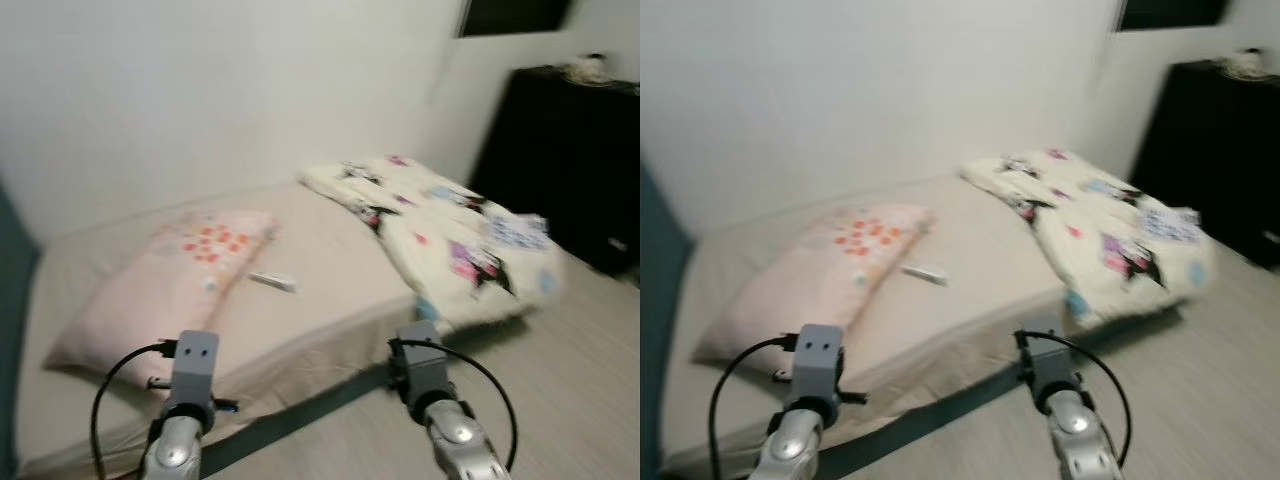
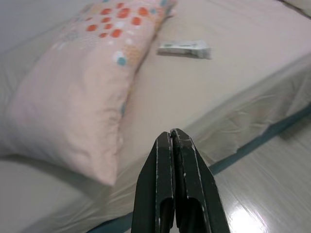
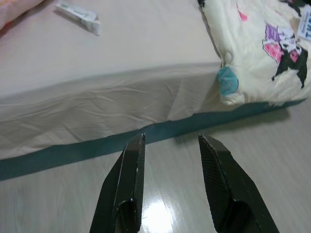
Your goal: Clean up the room
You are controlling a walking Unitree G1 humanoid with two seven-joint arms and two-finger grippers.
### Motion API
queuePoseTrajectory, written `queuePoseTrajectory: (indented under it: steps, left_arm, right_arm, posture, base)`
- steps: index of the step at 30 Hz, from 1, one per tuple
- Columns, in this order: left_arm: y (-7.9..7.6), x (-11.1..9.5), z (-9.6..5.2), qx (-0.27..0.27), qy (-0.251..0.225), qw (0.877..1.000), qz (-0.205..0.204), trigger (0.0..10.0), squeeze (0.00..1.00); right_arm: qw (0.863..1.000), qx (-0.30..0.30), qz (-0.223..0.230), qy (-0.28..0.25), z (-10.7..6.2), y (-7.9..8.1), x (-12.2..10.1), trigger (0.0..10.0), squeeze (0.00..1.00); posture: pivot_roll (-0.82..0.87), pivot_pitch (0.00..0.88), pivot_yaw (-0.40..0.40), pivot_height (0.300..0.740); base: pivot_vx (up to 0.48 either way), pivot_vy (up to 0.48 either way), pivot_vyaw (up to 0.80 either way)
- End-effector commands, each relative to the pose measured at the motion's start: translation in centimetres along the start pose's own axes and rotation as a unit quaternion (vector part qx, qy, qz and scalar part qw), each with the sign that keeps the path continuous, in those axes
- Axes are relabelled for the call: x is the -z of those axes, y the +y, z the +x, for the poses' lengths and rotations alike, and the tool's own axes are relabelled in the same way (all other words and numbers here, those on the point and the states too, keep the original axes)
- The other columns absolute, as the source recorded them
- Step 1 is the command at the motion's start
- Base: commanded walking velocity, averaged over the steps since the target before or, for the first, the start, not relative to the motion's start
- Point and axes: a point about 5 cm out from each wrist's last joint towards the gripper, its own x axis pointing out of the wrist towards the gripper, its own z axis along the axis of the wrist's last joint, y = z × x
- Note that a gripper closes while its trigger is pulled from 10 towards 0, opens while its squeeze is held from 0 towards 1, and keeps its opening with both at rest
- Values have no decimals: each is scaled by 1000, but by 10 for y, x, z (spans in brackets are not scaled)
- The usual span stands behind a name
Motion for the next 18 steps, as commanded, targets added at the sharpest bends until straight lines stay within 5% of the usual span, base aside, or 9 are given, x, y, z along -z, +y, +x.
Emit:
queuePoseTrajectory:
  steps: [1,4,18]
  left_arm:
    - [-1,-3,-2,-3,-5,1000,-9,10000,0]
    - [-2,-3,-4,-3,-3,1000,-23,10000,0]
    - [2,-8,-7,-26,-23,998,-47,10000,0]
  right_arm:
    - [1000,-3,-1,-1,1,-1,-2,10000,0]
    - [1000,-15,-1,-6,2,1,-4,10000,0]
    - [998,-43,-45,-28,8,9,-16,10000,0]
  posture:
    - [-105,0,-8,740]
    - [-106,0,-8,740]
    - [-108,0,-17,740]
  base:
    - [0,0,-800]
    - [0,0,-800]
    - [0,0,0]
